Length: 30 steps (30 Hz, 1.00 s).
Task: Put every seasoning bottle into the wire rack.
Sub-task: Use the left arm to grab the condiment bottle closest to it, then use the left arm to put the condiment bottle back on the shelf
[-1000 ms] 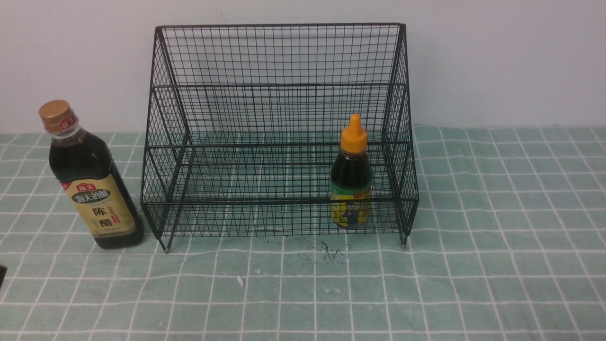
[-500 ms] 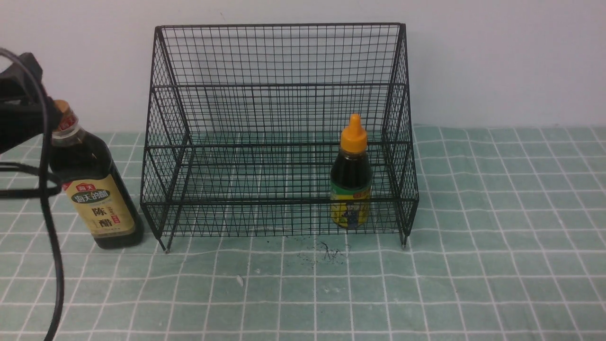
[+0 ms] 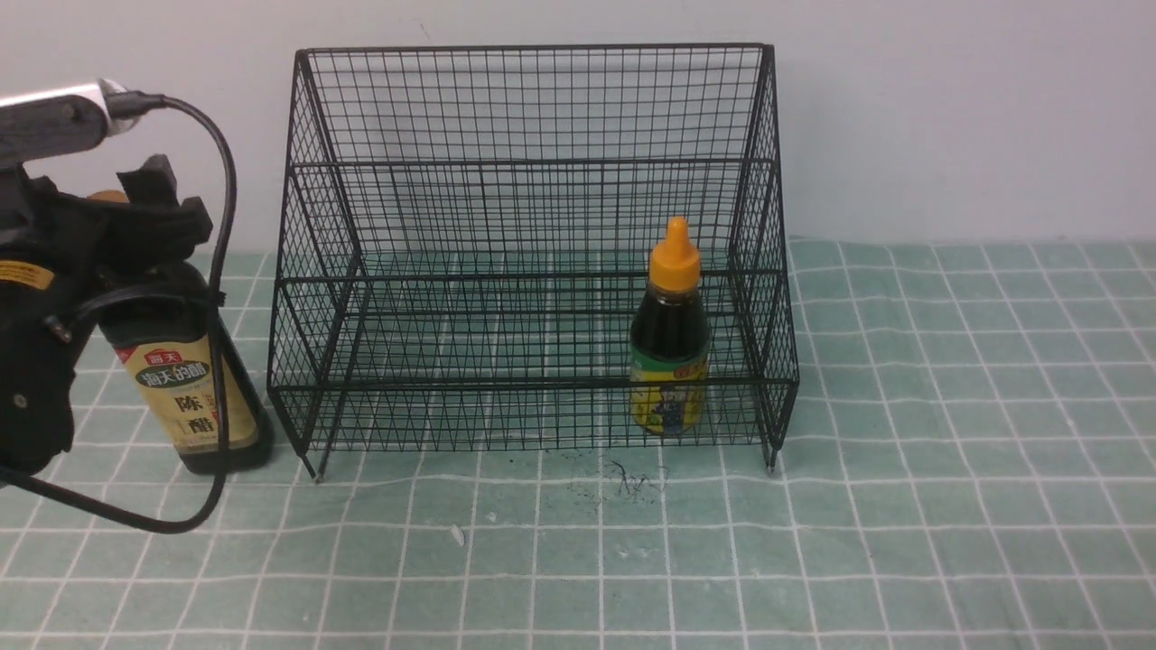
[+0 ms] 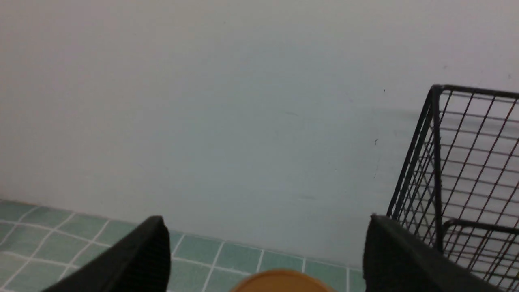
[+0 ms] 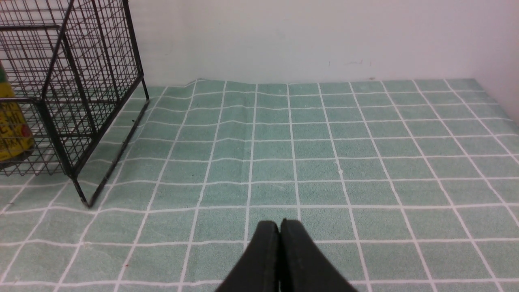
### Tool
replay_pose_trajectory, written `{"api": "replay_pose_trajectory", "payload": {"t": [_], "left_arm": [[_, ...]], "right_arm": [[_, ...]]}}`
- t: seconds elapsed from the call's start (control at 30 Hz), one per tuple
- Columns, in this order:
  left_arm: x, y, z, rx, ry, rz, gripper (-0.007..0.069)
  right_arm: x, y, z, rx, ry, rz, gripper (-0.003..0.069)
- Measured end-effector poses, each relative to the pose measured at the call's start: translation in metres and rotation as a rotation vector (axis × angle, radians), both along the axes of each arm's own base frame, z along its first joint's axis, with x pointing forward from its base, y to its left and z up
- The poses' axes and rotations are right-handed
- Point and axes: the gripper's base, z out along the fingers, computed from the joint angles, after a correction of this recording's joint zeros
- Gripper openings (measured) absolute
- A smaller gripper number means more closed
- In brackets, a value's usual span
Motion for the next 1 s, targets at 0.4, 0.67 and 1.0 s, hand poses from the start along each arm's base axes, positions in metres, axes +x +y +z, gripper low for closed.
{"api": "replay_pose_trajectory", "payload": {"t": [0.4, 0.67, 1.0], "left_arm": [[0.002, 0.0, -0.001, 0.015, 0.086, 0.003, 0.03], [-0.01, -0.003, 0.076, 0.177, -0.059, -0.051, 0.03], [-0.022, -0.009, 0.166, 0.057, -0.258, -0.073, 0.03]], "right_arm": [[0.0, 0.0, 0.0, 0.001, 0.0, 0.0, -0.0012], [0.0, 0.0, 0.0, 0.0, 0.0, 0.0, -0.0012], [0.0, 0.0, 0.0, 0.0, 0.0, 0.0, -0.0012]]}}
